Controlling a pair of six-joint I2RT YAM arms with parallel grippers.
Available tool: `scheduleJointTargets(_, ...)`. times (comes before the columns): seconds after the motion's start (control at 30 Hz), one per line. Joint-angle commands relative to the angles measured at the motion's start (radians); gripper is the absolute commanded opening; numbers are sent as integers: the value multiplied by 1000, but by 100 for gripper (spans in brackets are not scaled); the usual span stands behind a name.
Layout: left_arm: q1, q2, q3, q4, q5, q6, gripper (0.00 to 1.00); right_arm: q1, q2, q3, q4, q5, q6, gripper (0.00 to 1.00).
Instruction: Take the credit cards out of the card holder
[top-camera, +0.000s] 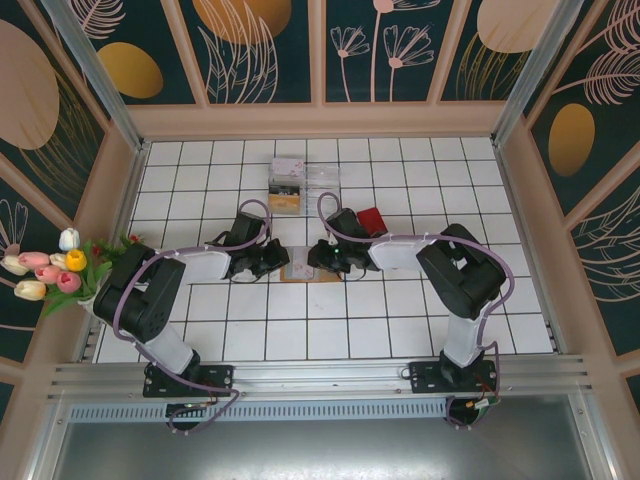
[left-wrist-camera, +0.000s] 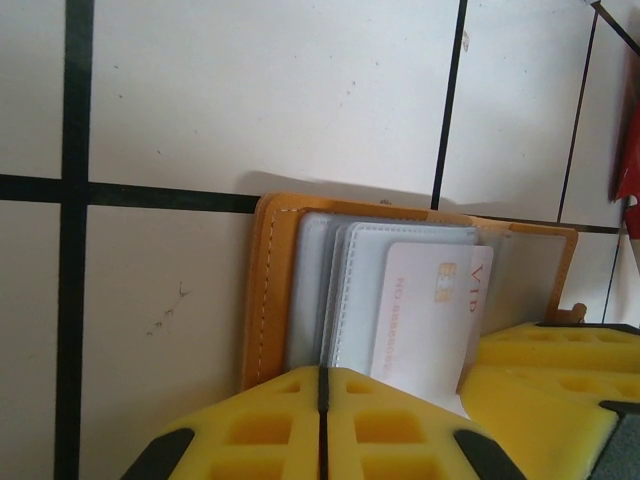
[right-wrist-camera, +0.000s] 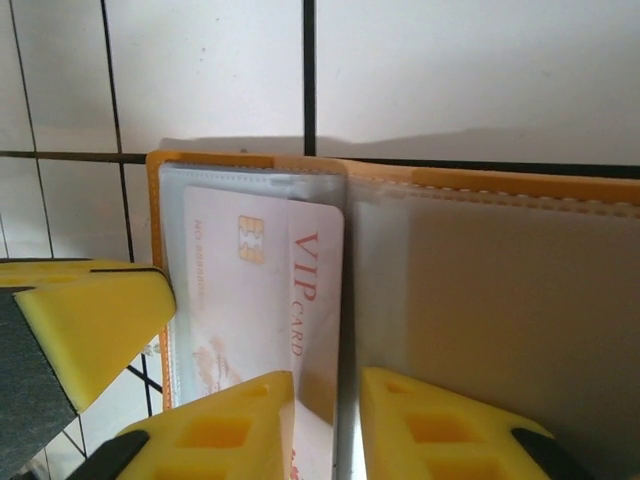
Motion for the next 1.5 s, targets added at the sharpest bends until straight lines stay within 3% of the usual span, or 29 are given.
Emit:
scheduleJointTargets(0.0,2,-43,-5,-62,-12,19,11,-10,-14,-25,-22,-4,5,28)
scheduleJointTargets(0.17,2,-119,10,-24,62,30,16,-11,3,-28,-5,-21,13,28)
scheduleJointTargets(0.4,-13,-55,18,42,157,14,16,-13,12,-34,26,-44,15,26)
scheduleJointTargets(0.7,-15,48,27,-90,52,36,13,-20,13,-55,71,-79,23,23)
scheduleJointTargets(0.97,-15,51,4,-144,-12,45,13,-27,14,-60,81,-91,24,17)
scheduleJointTargets(1.2,-15,49,12,-147,-28,39,16,-55,-40,-111,96,-56,36,9)
scheduleJointTargets(1.47,-15,45,9,-125,-15,32,18,-80,-109,-175,173,-118,16,8)
